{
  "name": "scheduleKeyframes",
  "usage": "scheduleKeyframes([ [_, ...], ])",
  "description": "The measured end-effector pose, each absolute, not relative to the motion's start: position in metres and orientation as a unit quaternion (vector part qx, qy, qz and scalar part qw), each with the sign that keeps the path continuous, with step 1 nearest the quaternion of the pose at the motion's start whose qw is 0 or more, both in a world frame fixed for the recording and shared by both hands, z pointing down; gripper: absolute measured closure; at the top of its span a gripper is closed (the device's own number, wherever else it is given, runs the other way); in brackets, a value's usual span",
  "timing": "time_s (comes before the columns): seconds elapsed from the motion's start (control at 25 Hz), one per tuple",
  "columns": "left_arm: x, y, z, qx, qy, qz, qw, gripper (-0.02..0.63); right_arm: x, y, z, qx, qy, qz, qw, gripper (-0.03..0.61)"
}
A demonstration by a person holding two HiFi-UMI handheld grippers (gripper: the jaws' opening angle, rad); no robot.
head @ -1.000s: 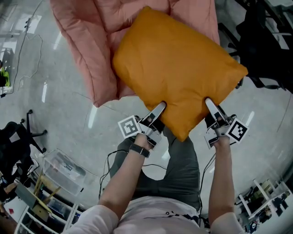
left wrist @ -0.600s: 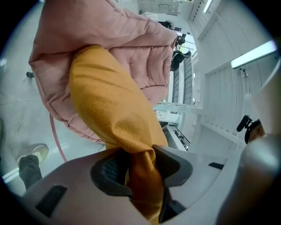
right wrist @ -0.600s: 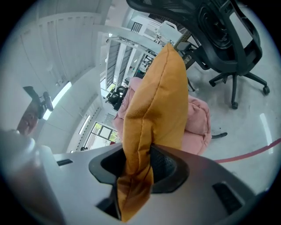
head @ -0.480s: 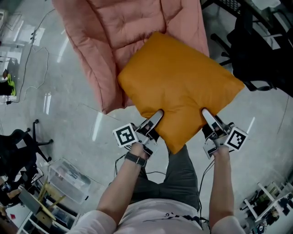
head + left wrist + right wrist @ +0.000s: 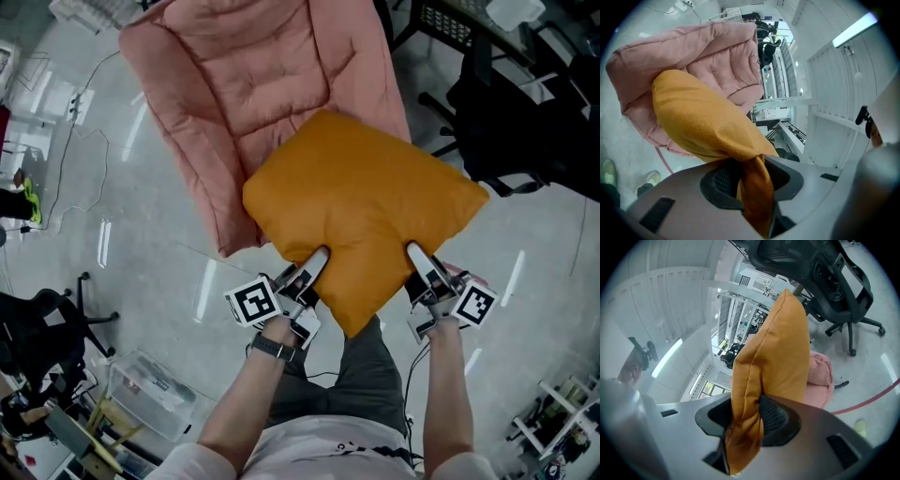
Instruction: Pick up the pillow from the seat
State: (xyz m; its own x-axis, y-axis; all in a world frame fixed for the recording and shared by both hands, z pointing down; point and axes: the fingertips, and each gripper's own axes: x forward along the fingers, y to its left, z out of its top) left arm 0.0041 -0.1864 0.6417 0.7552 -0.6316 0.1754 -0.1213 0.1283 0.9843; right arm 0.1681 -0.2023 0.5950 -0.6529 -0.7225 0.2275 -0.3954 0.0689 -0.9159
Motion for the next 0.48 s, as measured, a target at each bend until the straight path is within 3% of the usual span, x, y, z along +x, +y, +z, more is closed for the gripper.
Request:
scheduleKeyframes([
  [0.2, -0.005, -0.194, 0.602, 0.683, -0.313, -0.148, 0.643, 0.505, 0.166, -0.207, 0.554, -0.389, 0.723, -0.544, 0.173, 0.419],
  [0.48, -0.023, -0.223, 0.482, 0.77, -0.306, -0.147, 0.54, 0.515, 0.151, -0.22, 0.459, -0.362, 0.745, -0.513, 0.227, 0.419],
])
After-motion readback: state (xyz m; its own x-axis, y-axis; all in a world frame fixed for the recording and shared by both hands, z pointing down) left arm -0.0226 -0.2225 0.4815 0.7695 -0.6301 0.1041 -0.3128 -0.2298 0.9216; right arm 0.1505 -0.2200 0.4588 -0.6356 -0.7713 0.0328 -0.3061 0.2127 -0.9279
